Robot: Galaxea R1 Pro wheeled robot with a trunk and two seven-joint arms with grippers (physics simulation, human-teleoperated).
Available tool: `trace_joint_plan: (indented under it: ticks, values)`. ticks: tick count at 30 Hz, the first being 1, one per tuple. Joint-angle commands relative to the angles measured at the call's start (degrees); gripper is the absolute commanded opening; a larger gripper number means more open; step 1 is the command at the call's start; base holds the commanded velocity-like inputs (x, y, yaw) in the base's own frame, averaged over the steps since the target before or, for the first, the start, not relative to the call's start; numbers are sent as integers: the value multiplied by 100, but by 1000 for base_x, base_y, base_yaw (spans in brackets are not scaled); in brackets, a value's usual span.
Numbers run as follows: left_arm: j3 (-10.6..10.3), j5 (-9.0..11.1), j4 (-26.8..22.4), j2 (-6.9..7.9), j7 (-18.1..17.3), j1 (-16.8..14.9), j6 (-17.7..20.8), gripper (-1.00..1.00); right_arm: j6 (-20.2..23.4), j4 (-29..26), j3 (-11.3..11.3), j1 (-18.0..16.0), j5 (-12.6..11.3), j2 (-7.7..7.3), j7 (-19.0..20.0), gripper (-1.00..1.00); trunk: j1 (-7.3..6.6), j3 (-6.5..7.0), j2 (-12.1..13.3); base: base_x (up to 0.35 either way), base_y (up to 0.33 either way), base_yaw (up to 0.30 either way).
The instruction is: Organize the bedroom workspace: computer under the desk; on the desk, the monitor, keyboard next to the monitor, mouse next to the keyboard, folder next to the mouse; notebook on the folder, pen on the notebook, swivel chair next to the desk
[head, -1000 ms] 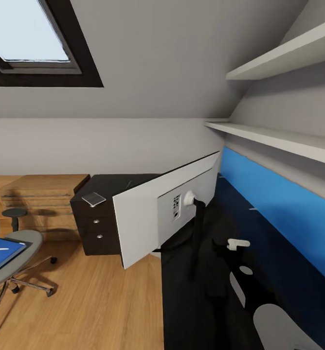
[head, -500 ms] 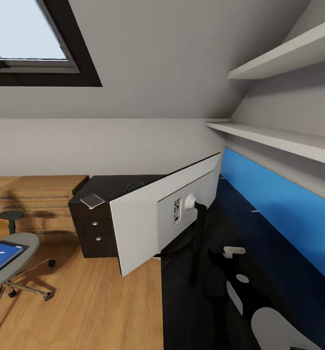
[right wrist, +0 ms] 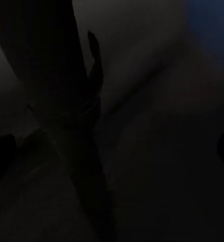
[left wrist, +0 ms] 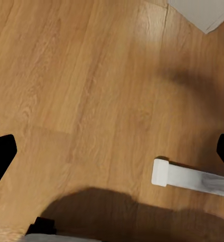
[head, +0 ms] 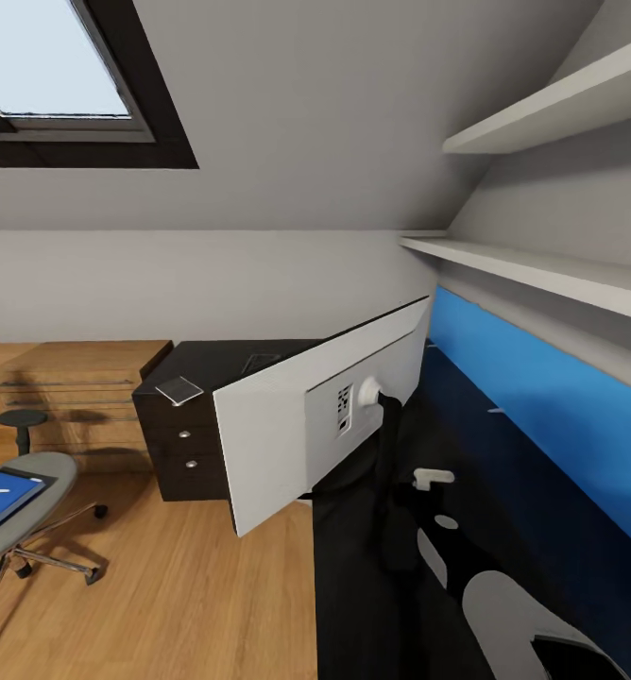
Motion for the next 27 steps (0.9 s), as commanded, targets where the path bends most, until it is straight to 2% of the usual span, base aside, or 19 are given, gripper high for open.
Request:
trace_joint_plan:
  ticks: [1,2,3,5,6,7,11,14,21,27]
  values:
    - [42,69,-225,-6,-2,2,342,100,1,12,-30,-23,43,14,-24,100,1,-6,-4,0,0,0]
    - [127,90,-729,-6,5,2,972,100,34,21,-30,-56,37,45,-45,100,1,-6,-4,0,0,0]
    - [189,97,-976,-2,8,2,1227,100,43,28,-30,-68,34,84,-53,100,1,-6,-4,0,0,0]
    - [295,104,-1194,2,10,2,1450,100,35,33,-27,-74,39,135,-60,100,1,-6,-4,0,0,0]
    - [428,110,-1259,0,6,2,1531,100,28,34,-23,-78,42,154,-60,100,1,-6,-4,0,0,0]
    - [668,117,-1273,-6,-18,2,1590,100,2,32,-18,-84,44,168,-59,100,1,-6,-4,0,0,0]
    - [989,113,-1188,-10,-50,2,1613,100,-99,29,-19,-88,46,165,-62,100,1,-6,-4,0,0,0]
    - [1089,102,-1192,-11,-60,2,1614,100,-171,25,-25,-89,47,162,-70,100,1,-6,-4,0,0,0]
    - [1149,82,-1212,-10,-62,2,1604,100,-190,22,-22,-85,47,161,-83,100,1,-6,-4,0,0,0]
    - [1148,77,-1159,-28,-51,2,1590,100,-210,22,-23,-83,53,152,-63,100,133,-114,-245,0,0,0]
